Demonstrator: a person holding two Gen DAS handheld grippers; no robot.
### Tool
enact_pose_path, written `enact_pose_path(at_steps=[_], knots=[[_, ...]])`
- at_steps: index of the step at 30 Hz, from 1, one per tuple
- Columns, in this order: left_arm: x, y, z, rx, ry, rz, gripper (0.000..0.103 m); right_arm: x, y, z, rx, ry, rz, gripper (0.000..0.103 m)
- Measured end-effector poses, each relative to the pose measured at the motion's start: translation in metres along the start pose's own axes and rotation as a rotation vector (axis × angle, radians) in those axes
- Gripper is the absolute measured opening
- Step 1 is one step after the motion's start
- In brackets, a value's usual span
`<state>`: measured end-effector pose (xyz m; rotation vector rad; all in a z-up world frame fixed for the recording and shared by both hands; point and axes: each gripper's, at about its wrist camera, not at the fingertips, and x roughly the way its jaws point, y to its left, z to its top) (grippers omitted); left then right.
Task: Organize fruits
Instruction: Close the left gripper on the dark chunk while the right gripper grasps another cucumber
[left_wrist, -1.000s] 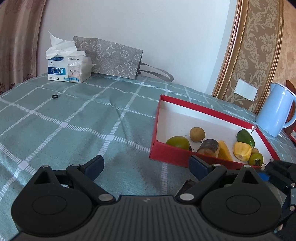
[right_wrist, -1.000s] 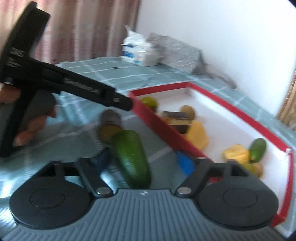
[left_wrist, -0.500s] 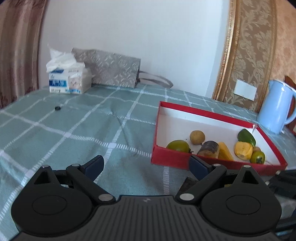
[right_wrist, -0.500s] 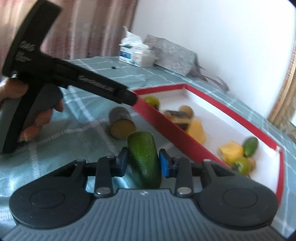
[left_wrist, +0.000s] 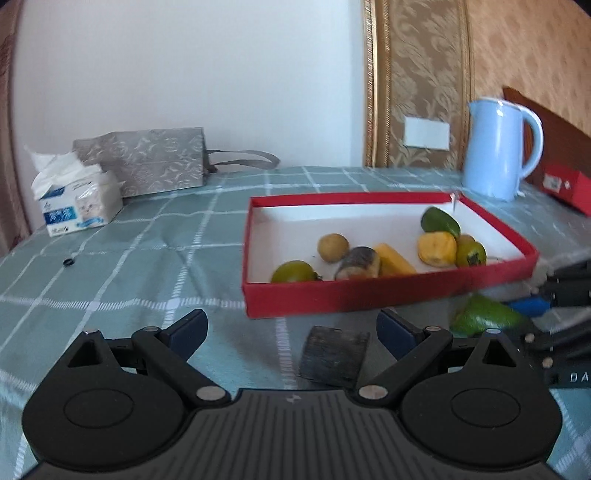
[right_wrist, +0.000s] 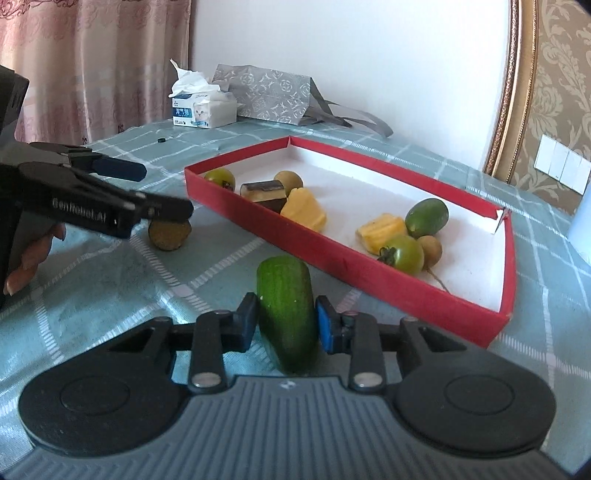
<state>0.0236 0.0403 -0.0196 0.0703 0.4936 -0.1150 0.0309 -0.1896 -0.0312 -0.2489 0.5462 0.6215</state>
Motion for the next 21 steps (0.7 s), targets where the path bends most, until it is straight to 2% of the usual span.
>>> enact_pose_path(at_steps=[4,10,13,21], knots=[[0.006,-0.008,-0.001,0.046,0.032,-0.015,0.099,-0.001,0.000,-0.001,0.001,0.001,0.001,0.030],[0.015,-0.006,0.000,0.041,0.086,-0.032,0.099,-0.001,0.000,-0.001,-0.003,0.000,-0.001,0.030],[0.026,-0.005,-0.001,0.040,0.146,-0.032,0.099,-0.001,0.000,-0.001,0.004,0.001,0.003,0.031],[0.025,-0.008,-0.001,0.059,0.139,-0.014,0.099,-0.001,0.000,-0.001,0.003,0.001,0.003,0.031]])
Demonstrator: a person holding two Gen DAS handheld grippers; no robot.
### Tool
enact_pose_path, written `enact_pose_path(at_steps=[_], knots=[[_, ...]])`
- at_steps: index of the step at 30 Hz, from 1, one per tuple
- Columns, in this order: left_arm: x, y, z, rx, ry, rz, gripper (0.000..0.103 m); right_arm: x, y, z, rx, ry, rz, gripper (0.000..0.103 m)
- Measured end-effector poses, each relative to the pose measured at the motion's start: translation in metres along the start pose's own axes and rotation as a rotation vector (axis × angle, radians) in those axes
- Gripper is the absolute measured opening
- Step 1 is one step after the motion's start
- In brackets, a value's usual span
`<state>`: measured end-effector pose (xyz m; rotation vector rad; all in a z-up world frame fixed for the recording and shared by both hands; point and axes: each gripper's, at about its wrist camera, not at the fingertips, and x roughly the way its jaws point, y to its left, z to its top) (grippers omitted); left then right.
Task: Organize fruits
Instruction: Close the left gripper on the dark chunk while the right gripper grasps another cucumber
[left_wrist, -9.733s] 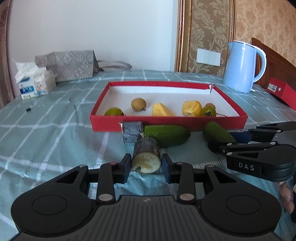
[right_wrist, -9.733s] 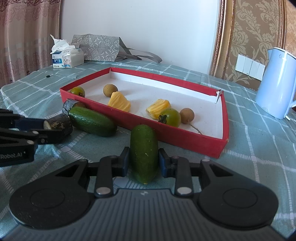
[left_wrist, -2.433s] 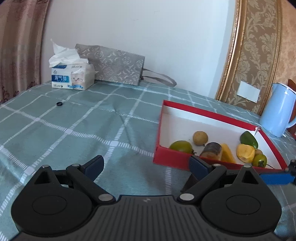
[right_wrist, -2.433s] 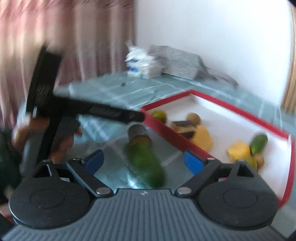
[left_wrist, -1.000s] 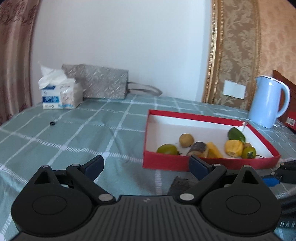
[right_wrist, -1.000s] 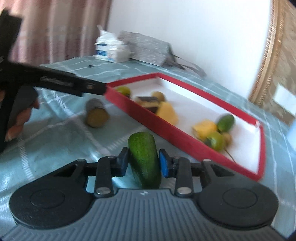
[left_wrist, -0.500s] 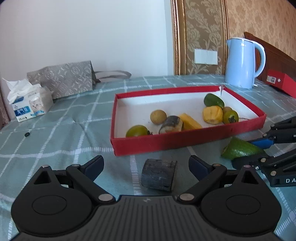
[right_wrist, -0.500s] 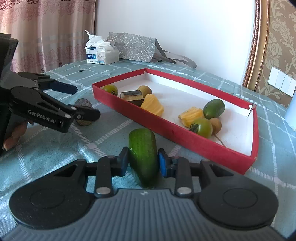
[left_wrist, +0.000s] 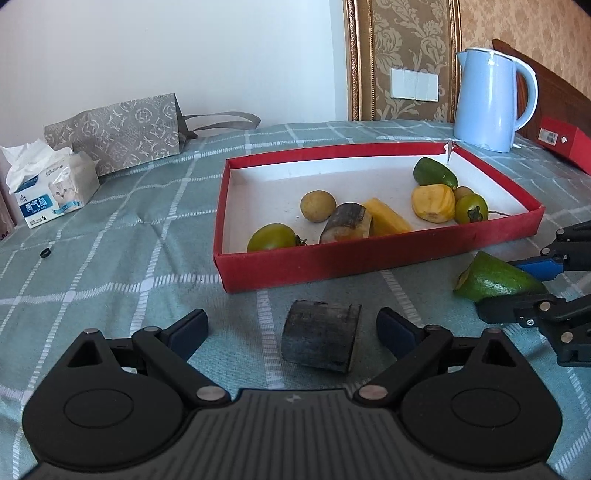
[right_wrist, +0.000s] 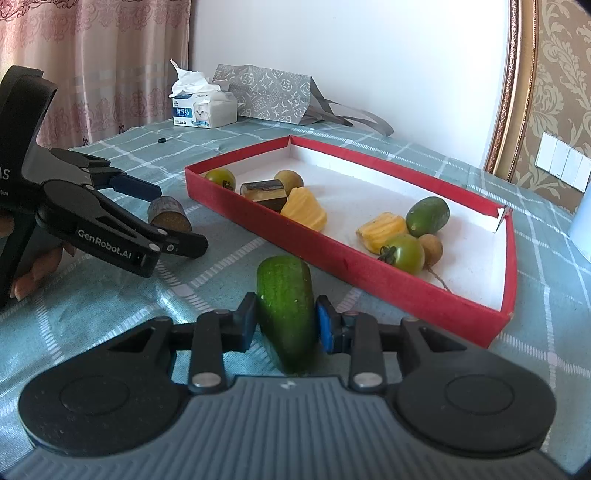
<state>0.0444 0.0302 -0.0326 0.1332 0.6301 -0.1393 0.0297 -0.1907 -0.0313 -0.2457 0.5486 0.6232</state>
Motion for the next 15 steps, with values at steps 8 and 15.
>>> enact_pose_path(at_steps=[8,15], knots=[[0.0005,-0.0012,0.0015,-0.004,-0.004,-0.012,0.093,-0.0005,0.0007,-0.0001,-0.015,-0.003,-0.010,0.033],[-0.0028,0.0001,0.0013,-0.010,-0.027,-0.036,0.053,-0.0005,0.0018,-0.0007,-0.008,-0.002,-0.006,0.033]])
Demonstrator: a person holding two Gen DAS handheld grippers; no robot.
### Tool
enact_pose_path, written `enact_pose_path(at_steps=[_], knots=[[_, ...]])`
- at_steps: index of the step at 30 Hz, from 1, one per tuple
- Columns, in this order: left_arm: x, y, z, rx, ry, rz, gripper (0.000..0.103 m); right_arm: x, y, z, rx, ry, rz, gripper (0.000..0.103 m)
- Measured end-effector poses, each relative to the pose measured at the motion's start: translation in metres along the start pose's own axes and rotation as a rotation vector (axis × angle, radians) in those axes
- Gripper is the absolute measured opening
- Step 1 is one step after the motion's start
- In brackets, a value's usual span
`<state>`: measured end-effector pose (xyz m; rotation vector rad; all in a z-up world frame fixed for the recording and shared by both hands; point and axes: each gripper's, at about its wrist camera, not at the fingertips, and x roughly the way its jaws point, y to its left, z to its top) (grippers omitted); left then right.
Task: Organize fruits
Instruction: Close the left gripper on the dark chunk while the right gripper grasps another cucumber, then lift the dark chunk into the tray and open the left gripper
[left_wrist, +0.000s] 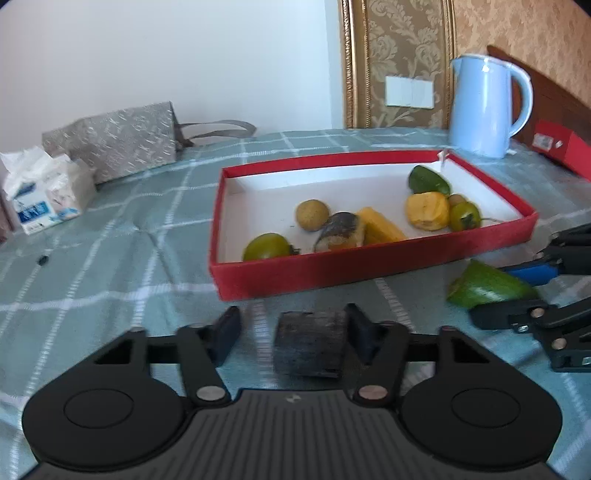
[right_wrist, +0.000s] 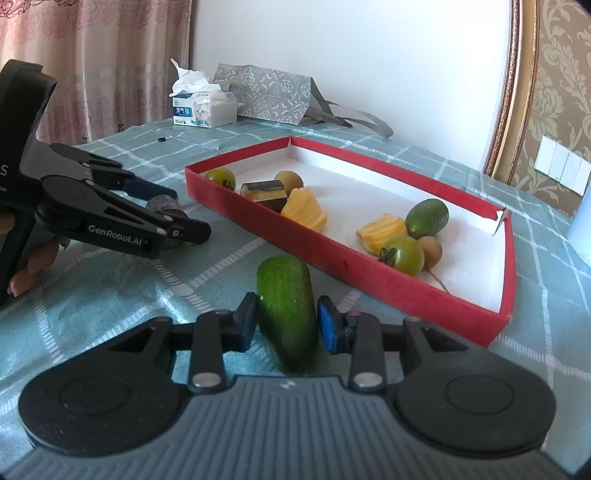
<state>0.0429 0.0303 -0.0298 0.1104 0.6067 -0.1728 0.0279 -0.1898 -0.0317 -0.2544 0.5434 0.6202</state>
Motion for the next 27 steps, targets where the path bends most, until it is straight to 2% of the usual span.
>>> enact_pose_path(at_steps=[2,4,6,16,27], knots=[[-0.001,0.000,0.000,-0.004,0.000,-0.005,0.052,0.000,-0.001,0.000,0.004,0.001,0.003,0.033],[-0.002,-0.001,0.000,-0.001,-0.003,-0.021,0.040,0.000,-0.002,0.000,0.008,0.001,0.005,0.033],[-0.002,-0.004,-0.001,0.009,-0.007,-0.021,0.036,0.000,-0.002,0.000,0.007,0.001,0.005,0.033],[-0.006,0.000,-0.001,-0.029,-0.023,0.004,0.034,0.000,-0.004,0.000,0.017,0.003,0.012,0.033],[-0.020,0.000,0.007,-0.026,-0.058,0.009,0.034,0.000,-0.005,0.001,0.020,0.003,0.011,0.033]])
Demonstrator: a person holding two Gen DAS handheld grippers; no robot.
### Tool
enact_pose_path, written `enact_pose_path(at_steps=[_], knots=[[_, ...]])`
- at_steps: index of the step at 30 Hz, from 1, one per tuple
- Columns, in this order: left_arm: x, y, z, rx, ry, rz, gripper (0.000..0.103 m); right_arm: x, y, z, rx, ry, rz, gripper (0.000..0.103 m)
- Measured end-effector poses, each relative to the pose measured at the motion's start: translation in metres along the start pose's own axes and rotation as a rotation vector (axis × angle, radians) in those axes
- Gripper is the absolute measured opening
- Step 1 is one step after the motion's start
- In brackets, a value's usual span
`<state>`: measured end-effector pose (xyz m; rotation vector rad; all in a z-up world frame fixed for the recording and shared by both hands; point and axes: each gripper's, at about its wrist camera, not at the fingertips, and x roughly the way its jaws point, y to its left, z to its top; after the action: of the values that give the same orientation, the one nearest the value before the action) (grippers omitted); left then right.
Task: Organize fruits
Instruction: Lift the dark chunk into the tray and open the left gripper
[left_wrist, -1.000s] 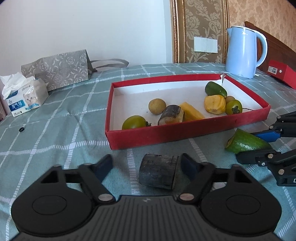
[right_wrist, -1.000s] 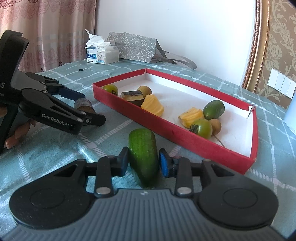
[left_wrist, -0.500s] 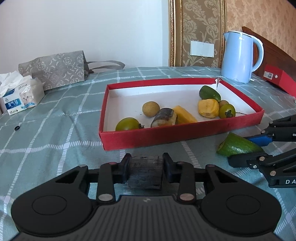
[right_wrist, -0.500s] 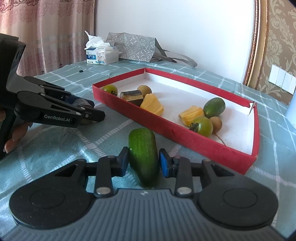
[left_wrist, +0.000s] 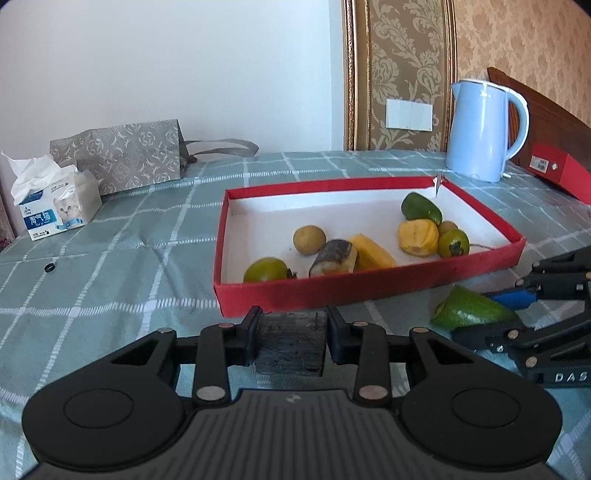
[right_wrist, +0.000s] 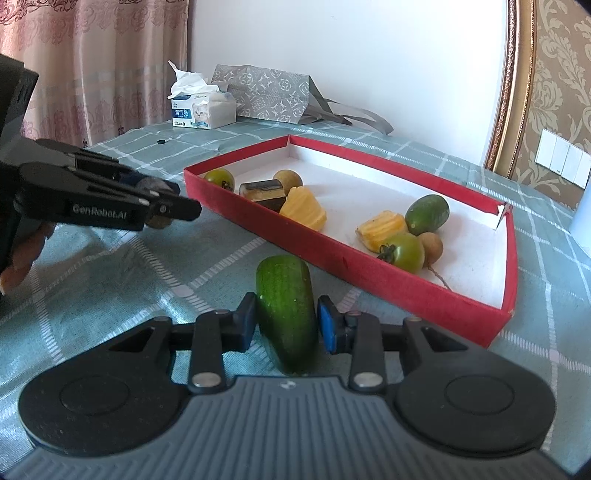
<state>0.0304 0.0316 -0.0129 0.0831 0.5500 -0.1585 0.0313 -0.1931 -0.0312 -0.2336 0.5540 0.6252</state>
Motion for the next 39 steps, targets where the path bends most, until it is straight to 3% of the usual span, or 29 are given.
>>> enact_pose_path(at_steps=[13,26,32,39], knots=[[0.031,0.005,0.045,-0.059,-0.014,0.017,0.034,0.000,-0.001,0.000,0.004,0.001,0.003,0.033],[0.104,0.011,0.086,-0.061,0.034,0.100,0.035,0.000,-0.002,0.000,0.015,0.002,0.010,0.033],[0.132,0.013,0.091,-0.061,0.072,0.128,0.036,0.000,-0.002,0.000,0.015,0.003,0.010,0.034],[0.133,0.015,0.092,-0.045,0.060,0.155,0.043,-0.001,-0.002,0.000,0.016,0.003,0.010,0.034]])
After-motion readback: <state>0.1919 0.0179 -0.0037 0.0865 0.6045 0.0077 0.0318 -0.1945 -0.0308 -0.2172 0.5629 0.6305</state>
